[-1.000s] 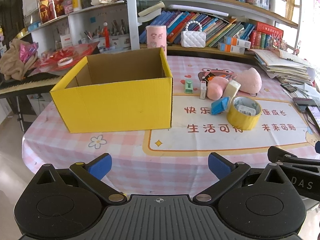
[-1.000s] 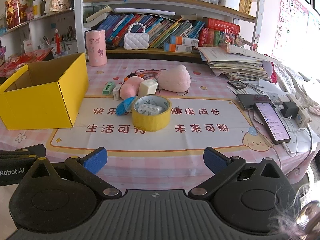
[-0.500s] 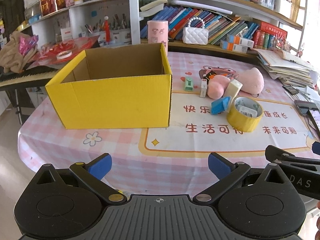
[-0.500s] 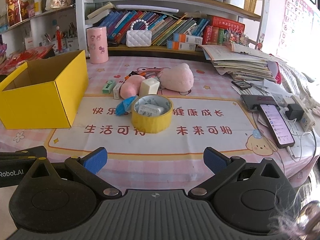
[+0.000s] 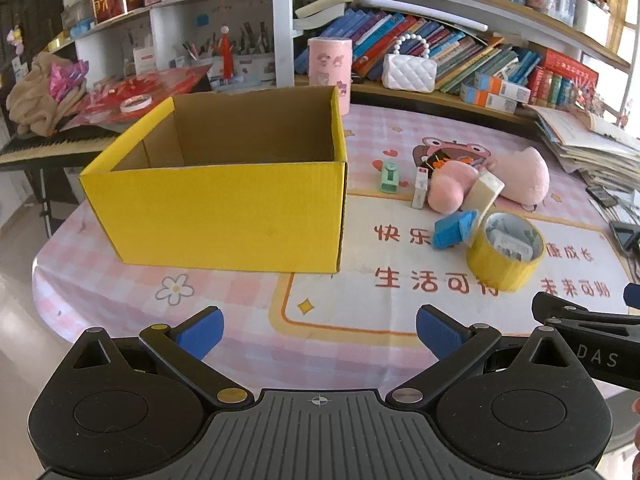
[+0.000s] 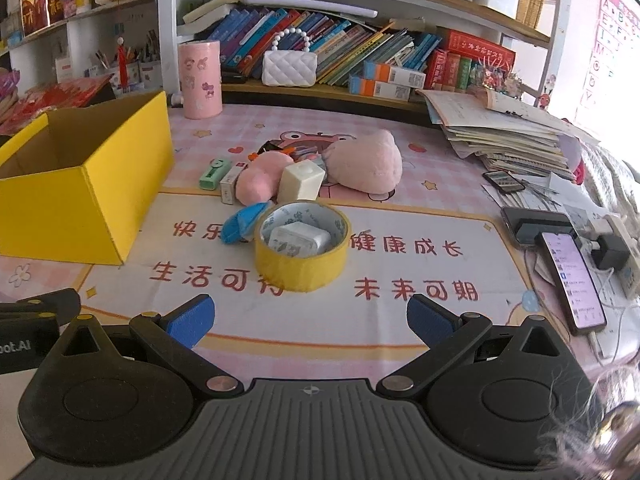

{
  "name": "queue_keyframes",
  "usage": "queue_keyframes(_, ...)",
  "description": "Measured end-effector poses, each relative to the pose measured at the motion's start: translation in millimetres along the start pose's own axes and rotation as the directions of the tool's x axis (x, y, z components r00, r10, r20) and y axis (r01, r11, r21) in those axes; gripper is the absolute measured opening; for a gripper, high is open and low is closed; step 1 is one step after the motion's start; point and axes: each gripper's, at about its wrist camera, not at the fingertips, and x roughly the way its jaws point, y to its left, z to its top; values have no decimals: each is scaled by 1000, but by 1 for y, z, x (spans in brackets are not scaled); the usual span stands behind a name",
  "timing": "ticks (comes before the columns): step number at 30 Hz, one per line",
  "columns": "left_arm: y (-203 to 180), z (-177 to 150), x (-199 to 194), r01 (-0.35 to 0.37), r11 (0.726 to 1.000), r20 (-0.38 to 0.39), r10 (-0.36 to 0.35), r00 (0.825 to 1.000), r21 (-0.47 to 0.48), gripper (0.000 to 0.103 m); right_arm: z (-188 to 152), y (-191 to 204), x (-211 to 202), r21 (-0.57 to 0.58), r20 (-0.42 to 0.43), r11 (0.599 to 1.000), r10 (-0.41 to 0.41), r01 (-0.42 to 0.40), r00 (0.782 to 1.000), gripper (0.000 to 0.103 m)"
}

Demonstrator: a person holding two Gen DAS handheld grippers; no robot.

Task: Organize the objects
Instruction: 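Move both tools toward the tape roll and white charger, then grasp the yellow tape roll with the right tool while the left tool grasps the white charger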

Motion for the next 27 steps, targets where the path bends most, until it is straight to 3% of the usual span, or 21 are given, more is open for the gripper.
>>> queue_keyframes(7,-10,9,14,-31,998,-12,31,999,-50,103,15,-11,29,-59,-27,998,23,-24,999,103)
queue_keyframes(14,-10,16,20,-30,990,-15,29,999,-141,103,32,-19,59,-96,-37,988,119,-122,992,102)
queue_keyframes(27,-10,13,25,-198,961,-99,182,978,-192,103,39,-1,127,-236,-55,958,156,-165,986,102)
